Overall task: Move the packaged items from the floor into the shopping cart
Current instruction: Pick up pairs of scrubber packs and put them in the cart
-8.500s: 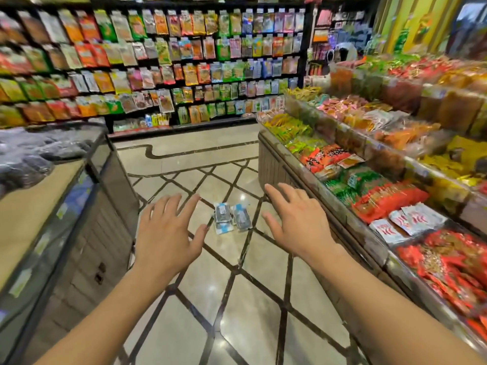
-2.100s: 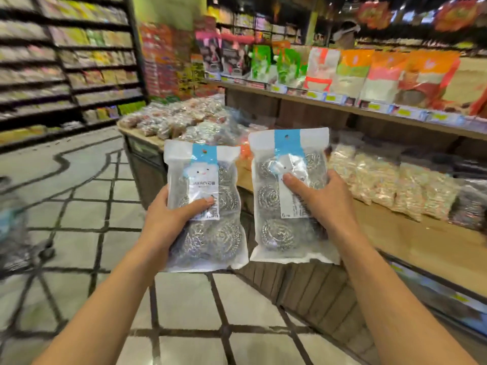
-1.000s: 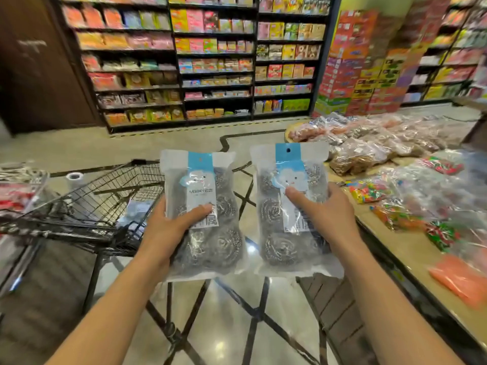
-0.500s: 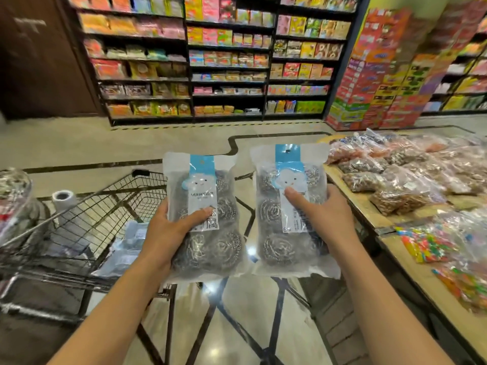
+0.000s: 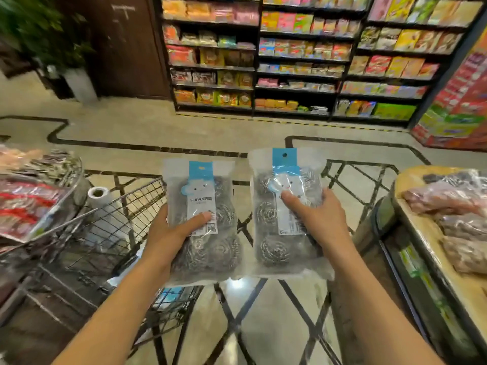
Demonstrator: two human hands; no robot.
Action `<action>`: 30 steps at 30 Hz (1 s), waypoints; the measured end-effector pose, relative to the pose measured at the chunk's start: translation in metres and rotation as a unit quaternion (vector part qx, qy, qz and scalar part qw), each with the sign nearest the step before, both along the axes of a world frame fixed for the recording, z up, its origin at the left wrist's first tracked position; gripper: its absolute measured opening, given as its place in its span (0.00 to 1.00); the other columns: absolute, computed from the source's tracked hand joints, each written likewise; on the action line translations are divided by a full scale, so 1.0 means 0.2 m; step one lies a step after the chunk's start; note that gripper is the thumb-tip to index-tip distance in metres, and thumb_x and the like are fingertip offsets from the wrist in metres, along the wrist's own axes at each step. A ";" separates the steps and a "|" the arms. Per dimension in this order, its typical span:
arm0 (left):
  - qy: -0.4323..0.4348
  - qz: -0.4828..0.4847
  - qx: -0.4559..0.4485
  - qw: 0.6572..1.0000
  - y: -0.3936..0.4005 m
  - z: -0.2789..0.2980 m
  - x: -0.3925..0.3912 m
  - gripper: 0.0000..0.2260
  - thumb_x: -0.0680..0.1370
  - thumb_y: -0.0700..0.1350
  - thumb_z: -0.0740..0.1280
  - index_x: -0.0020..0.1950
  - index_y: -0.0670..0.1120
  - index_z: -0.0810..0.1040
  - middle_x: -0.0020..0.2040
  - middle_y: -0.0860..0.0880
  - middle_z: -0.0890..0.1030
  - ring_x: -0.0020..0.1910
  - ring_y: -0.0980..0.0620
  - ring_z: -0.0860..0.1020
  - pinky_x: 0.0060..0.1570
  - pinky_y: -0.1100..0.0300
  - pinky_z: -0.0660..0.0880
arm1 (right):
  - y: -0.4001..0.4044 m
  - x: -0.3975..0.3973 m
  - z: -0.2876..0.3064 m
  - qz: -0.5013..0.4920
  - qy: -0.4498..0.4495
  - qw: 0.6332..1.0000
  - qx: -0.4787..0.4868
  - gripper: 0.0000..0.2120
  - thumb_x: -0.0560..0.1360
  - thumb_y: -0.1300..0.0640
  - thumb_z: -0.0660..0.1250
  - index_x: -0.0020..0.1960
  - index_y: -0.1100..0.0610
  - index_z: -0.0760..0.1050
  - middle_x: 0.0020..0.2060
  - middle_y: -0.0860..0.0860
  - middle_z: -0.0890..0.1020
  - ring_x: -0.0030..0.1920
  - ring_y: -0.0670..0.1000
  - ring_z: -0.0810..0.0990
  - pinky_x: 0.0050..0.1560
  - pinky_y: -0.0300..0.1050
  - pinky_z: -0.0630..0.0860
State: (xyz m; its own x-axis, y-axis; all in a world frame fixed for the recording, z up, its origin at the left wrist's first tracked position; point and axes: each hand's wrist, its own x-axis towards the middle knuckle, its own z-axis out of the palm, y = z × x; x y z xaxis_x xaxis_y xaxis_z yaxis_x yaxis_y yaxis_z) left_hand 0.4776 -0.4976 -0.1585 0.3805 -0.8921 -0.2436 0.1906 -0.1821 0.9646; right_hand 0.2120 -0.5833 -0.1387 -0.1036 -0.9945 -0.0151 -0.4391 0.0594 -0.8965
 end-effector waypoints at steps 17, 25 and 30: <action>-0.012 0.244 0.020 0.969 -0.18 -0.37 0.77 0.22 0.70 0.45 0.81 0.62 0.53 0.80 0.55 0.50 0.87 0.56 0.46 0.86 0.61 0.38 0.79 | -0.75 1.09 -0.28 0.247 0.027 0.968 0.041 0.19 0.71 0.38 0.78 0.51 0.45 0.74 0.44 0.39 0.80 0.45 0.40 0.80 0.41 0.39 0.74; 0.004 0.311 0.048 0.949 -0.13 -0.67 1.06 0.28 0.71 0.44 0.80 0.69 0.51 0.77 0.59 0.51 0.86 0.58 0.51 0.84 0.63 0.43 0.79 | -0.87 1.60 -0.54 0.333 0.059 0.938 0.073 0.28 0.70 0.39 0.79 0.63 0.49 0.74 0.54 0.47 0.82 0.53 0.50 0.83 0.51 0.46 0.79; 0.020 0.356 0.098 0.929 -0.13 -0.85 1.15 0.41 0.62 0.59 0.84 0.72 0.55 0.73 0.64 0.56 0.83 0.62 0.55 0.81 0.64 0.48 0.77 | -0.87 1.80 -0.76 0.358 0.063 0.926 0.098 0.27 0.71 0.44 0.80 0.63 0.53 0.75 0.52 0.46 0.83 0.50 0.48 0.83 0.53 0.47 0.80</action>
State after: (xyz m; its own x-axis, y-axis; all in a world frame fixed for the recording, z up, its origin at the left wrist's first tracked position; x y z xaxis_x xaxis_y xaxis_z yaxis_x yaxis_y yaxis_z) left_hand 0.7072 -0.5241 -0.3280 0.8447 -0.3542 -0.4013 0.3649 -0.1676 0.9158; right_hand 0.5719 -0.7582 -0.2898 0.5684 -0.7886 -0.2347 -0.5296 -0.1323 -0.8379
